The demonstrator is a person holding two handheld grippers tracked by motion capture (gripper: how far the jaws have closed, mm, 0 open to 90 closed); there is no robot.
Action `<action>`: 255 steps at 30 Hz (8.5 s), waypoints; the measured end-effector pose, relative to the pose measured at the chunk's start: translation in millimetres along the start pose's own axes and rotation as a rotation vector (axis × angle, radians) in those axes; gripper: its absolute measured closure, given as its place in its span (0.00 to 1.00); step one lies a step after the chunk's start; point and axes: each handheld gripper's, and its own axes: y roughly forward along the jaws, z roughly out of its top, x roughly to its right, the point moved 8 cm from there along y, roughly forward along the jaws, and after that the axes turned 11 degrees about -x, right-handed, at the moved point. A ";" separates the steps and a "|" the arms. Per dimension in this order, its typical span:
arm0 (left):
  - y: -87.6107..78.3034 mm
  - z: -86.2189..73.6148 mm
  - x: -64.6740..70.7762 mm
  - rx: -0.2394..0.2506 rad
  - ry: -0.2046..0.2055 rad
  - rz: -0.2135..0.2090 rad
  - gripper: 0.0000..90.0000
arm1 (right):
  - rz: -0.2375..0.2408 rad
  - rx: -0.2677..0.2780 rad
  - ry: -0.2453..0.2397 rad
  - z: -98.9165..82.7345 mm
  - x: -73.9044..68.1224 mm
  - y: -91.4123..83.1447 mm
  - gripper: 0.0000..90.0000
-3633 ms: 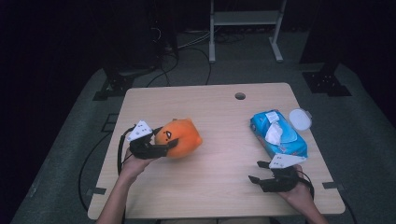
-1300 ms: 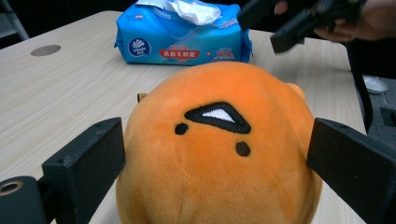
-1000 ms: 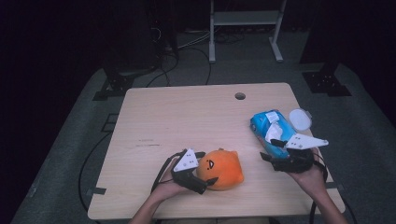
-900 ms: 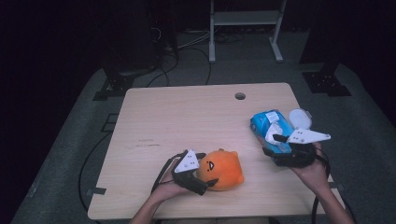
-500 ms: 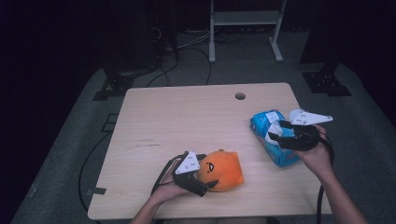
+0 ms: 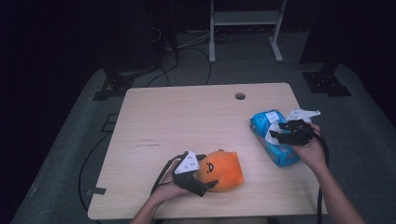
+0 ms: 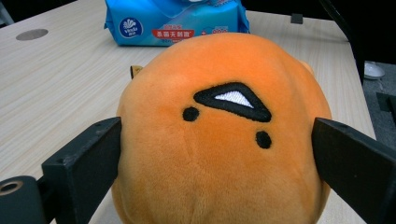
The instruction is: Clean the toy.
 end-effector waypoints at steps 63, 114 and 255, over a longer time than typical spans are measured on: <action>3.4 -3.8 -0.2 -0.001 -0.012 -0.009 0.03 | 0.245 0.178 -0.305 25.0 -147.0 -106.3 0.94; 10.3 -8.5 5.5 -0.073 0.048 0.008 0.01 | 0.369 0.115 -0.443 12.0 -215.6 -4.6 0.67; 18.6 9.6 -3.7 -0.048 -0.149 -0.016 0.13 | 0.287 0.106 -0.193 -8.7 -151.9 -21.9 0.90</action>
